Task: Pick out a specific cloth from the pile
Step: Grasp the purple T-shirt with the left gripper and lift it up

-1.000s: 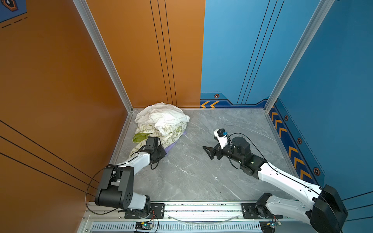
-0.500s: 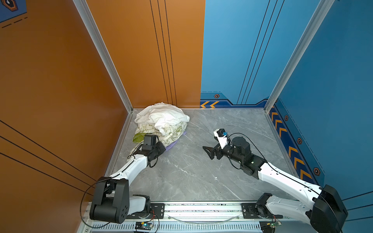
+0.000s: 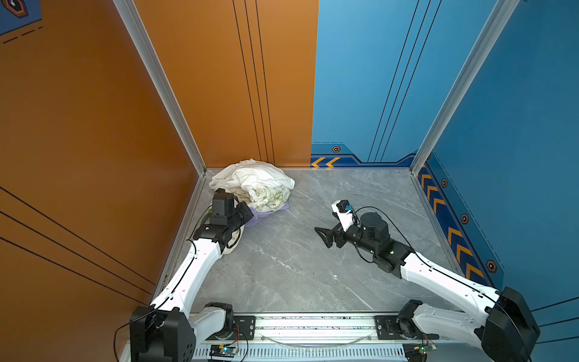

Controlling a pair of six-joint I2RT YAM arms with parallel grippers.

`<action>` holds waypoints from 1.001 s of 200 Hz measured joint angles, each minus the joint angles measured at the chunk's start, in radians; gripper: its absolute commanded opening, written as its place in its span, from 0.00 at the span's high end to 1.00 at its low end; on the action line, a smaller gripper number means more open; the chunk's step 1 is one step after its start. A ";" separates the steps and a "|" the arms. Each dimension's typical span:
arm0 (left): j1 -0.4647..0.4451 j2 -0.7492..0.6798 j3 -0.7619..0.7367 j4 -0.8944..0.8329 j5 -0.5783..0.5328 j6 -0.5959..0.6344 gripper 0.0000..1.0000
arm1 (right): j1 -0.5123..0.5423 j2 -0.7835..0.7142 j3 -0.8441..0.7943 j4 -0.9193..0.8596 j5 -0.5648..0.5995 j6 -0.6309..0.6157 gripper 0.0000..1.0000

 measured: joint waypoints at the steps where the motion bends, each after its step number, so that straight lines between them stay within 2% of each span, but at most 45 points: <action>1: 0.000 0.000 0.002 -0.002 0.000 0.000 1.00 | 0.000 0.000 0.000 0.000 0.000 0.000 0.00; 200: 0.000 -0.002 0.341 -0.113 -0.011 0.021 1.00 | 0.032 0.005 -0.001 0.000 0.000 0.000 0.00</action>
